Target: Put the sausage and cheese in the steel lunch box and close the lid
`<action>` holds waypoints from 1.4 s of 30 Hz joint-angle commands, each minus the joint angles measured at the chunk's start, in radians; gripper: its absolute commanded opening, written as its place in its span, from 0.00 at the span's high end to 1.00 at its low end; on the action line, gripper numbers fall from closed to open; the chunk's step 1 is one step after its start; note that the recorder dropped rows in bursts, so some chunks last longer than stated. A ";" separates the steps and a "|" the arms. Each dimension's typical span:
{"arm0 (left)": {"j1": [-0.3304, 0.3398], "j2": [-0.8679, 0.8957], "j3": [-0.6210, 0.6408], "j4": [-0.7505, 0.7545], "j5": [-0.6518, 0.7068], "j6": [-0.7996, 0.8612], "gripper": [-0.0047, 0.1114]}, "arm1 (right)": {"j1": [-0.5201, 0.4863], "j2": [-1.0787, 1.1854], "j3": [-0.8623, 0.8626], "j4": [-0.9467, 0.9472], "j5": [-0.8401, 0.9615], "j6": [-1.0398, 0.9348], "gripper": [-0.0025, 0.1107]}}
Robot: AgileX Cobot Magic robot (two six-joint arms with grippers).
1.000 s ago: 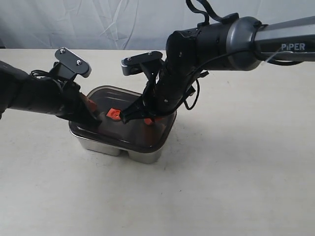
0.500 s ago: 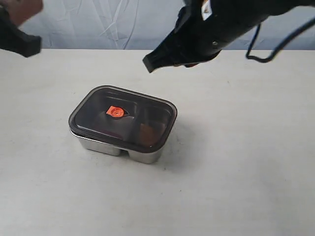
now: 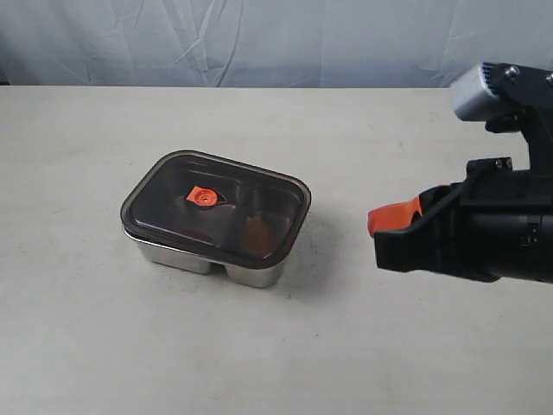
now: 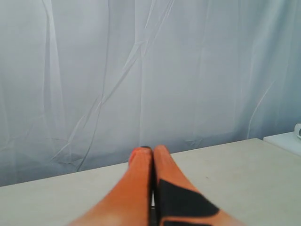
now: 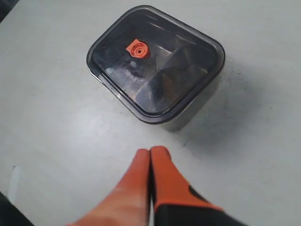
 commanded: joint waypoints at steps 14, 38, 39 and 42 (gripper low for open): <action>-0.001 -0.010 0.007 -0.013 -0.019 -0.008 0.96 | -0.587 -0.533 0.049 -0.125 -0.060 -0.094 0.98; -0.001 -0.010 0.007 -0.013 -0.019 -0.008 0.96 | -0.842 -0.919 0.441 -0.220 -0.005 -0.092 0.98; -0.001 -0.010 0.007 -0.013 -0.019 -0.008 0.96 | -0.842 -0.919 0.446 -0.222 -0.001 -0.092 0.98; -0.001 -0.010 0.007 -0.013 -0.019 -0.008 0.96 | -0.842 -0.919 0.467 -0.244 0.005 -0.092 0.98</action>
